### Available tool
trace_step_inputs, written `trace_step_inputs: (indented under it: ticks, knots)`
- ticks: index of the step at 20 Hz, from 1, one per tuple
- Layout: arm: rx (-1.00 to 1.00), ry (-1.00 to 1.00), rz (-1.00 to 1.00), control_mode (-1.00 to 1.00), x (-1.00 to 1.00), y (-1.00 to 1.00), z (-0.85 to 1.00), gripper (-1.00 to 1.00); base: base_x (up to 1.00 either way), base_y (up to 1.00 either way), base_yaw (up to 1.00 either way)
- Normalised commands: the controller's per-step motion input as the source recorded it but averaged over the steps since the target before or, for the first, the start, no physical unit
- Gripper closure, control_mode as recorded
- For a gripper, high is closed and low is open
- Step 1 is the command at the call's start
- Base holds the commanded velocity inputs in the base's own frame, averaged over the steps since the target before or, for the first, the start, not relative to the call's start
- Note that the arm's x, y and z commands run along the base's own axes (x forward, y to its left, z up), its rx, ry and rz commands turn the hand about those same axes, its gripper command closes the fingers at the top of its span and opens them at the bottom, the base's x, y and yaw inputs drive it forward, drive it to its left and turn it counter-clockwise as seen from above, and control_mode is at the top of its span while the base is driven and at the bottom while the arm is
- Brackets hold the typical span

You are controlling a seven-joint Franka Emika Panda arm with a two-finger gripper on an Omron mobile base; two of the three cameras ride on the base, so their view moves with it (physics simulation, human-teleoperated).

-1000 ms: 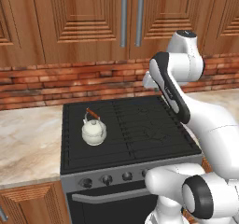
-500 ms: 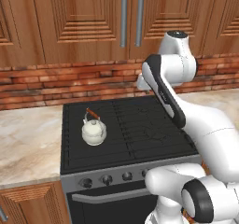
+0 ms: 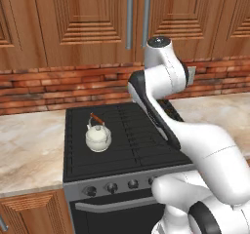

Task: The kettle is done boiling. Turn off the stove, then wait for 300 timesteps before moving the kettle to the dining table.

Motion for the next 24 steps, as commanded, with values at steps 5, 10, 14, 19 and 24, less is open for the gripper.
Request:
trace_step_inputs:
  ticks: [5,10,14,19,24]
  knots:
    - [-0.19,-0.12,0.01,-1.00,-0.52,0.38,-0.03,-1.00,0.00,0.00,0.00]
    - [-0.15,-0.09,0.00,-1.00,-0.48,0.35,-0.10,-1.00,0.00,0.00,0.00]
    - [-0.03,-0.01,0.00,-1.00,-0.18,0.29,-0.12,-1.00,0.00,0.00,0.00]
    - [-0.01,-0.05,0.00,-1.00,-0.39,0.18,-0.15,-1.00,0.00,0.00,0.00]
    - [-0.03,-0.09,0.00,-1.00,-0.48,0.18,-0.12,-1.00,0.00,0.00,0.00]
